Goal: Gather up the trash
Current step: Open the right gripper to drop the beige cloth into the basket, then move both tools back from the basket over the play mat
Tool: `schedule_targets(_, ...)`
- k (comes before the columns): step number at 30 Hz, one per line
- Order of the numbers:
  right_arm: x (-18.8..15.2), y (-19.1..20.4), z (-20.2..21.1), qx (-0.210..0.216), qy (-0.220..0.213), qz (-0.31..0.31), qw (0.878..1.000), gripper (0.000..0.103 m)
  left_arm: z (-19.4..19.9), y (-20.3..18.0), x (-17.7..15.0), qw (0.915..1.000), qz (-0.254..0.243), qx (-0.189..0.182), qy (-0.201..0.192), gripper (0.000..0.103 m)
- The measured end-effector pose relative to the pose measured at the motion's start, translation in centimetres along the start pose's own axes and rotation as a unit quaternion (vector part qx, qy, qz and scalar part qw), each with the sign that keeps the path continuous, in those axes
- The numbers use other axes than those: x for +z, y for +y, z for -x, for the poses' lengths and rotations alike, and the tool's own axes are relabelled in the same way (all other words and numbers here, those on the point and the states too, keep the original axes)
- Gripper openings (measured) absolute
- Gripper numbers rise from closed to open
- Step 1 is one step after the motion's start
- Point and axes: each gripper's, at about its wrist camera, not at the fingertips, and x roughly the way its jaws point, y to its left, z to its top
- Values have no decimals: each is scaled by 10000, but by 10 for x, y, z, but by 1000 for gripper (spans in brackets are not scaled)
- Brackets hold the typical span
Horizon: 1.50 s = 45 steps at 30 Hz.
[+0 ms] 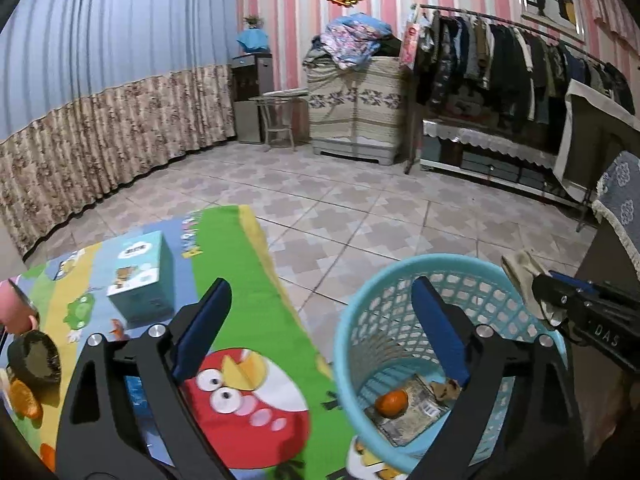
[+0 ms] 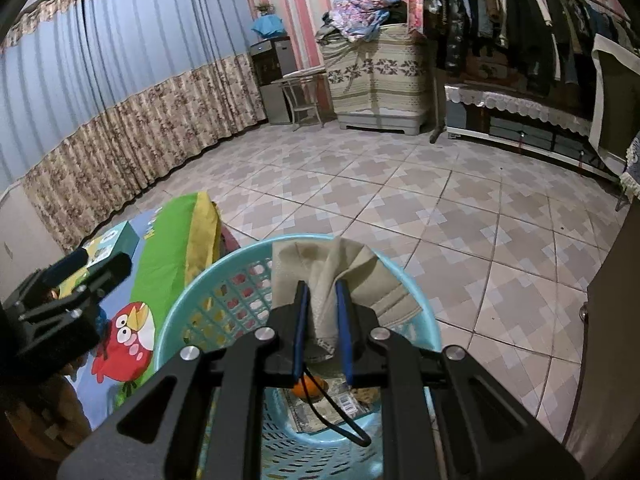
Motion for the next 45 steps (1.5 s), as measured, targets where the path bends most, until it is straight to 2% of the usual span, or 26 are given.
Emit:
schedule_targets(5,-2,15,-7,33,74,72,9999,16,5,13,-1,9998,-18,174,-76,93)
schedule_targets(10,-2,21,-15,49,188,98,9998,21,10,24,-4,9996,24,265,-123,95)
schedule_targets(11,-3,22,-15,56,201,100,9997,25,11,27,-4,9995,48,271,-120,96)
schedule_targets(13,-4,24,-18,41,243,101,9996,47,12,30,-6,9995,82,285,-115,96)
schedule_targets(21,-3,22,-16,-133,169,69,9997,85,22,43,-8,9989,158,392,-185,97)
schedule_targets(22,-3,22,-14,-159,124,59,9998,87,24,44,-8,9989,153,406,-190,97)
schedule_targets(27,0,22,-9,-193,52,22,9998,88,33,53,-11,9984,191,488,-205,97)
schedule_targets(30,1,24,-4,-237,-42,43,9997,95,40,60,-13,9981,269,515,-227,97)
schedule_targets(35,5,32,6,-211,-191,97,9995,95,56,76,-18,9971,321,641,-266,97)
schedule_targets(41,6,50,20,-77,-350,143,9993,95,78,104,-25,9951,521,780,-305,97)
schedule_targets(45,4,73,32,-47,-515,408,9978,96,95,128,-30,9932,611,936,-324,97)
